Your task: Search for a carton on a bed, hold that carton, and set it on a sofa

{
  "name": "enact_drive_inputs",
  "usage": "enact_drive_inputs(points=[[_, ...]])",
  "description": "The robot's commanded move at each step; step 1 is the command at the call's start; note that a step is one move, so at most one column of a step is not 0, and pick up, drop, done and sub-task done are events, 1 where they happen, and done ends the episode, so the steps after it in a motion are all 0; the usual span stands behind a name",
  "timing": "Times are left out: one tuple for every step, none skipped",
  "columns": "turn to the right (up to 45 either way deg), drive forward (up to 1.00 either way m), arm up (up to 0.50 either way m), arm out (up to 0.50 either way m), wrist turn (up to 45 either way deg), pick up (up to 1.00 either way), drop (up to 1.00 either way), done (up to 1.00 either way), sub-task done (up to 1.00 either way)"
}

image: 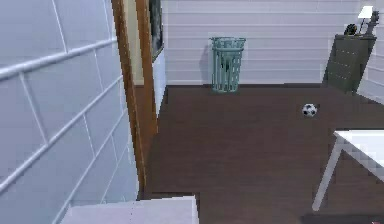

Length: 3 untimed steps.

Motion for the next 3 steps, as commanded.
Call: enact_drive_inputs(points=[[0.0,1.00,0.00,0.00,0.0,0.00,0.00,0.00,0.00],[6.0,0.00,0.00,0.00,0.0,0.00,0.00,0.00,0.00],[0.0,0.50,0.00,0.00,0.0,0.00,0.00,0.00,0.00]])
